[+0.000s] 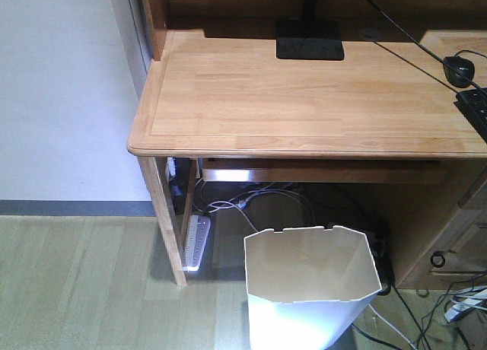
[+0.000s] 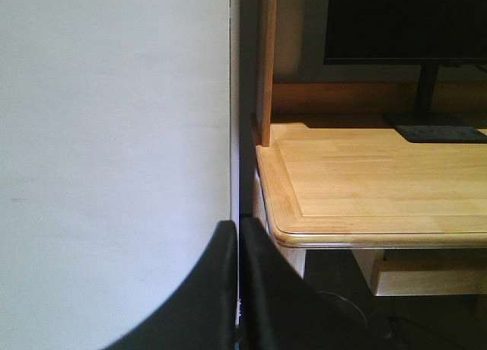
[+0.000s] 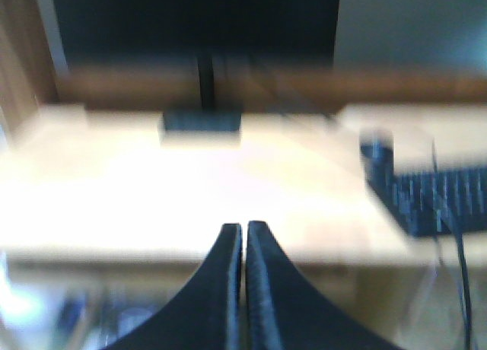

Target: Move trash bin to bedside with robot

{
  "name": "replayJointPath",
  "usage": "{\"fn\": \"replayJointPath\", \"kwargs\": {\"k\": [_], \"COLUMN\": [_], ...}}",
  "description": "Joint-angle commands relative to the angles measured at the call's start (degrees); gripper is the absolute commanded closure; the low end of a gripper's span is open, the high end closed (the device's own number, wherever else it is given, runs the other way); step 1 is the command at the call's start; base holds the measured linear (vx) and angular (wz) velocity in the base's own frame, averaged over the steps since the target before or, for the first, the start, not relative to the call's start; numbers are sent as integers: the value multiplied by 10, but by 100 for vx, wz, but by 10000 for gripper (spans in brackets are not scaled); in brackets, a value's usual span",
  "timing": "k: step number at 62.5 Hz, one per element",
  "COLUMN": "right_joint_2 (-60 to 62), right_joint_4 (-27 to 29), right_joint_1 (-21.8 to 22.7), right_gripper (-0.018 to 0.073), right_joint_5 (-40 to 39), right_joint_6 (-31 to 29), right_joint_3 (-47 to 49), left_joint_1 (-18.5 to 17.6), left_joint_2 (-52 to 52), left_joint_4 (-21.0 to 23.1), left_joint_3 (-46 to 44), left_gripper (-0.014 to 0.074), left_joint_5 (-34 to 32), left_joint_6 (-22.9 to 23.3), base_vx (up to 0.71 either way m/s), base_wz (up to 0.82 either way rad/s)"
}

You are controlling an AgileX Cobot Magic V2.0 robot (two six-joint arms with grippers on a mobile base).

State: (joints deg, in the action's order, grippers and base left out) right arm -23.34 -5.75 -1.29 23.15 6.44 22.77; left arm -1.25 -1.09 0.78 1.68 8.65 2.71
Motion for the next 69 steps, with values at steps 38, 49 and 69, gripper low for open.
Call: {"fn": "replayJointPath", "kwargs": {"k": [38, 49, 69], "right_joint_2": [-181, -219, -327], "right_joint_4": [6, 0, -2], "right_joint_1": [-1, -1, -1], "right_gripper": [419, 191, 6], "right_joint_5": [101, 104, 88], "right_joint_6": [-2, -2, -7], "right_joint_3": [42, 55, 78], "left_joint_1": [-3, -3, -3], "left_joint_2": [-6, -6, -6], "left_joint_4": [2, 2, 2], "left_joint_3": [16, 16, 16], "left_gripper": [602, 602, 602], "left_joint_5": [-45, -45, -45], "left_joint_6": [5, 5, 5], "base_vx": [0, 0, 0], "base_wz": [0, 0, 0]}}
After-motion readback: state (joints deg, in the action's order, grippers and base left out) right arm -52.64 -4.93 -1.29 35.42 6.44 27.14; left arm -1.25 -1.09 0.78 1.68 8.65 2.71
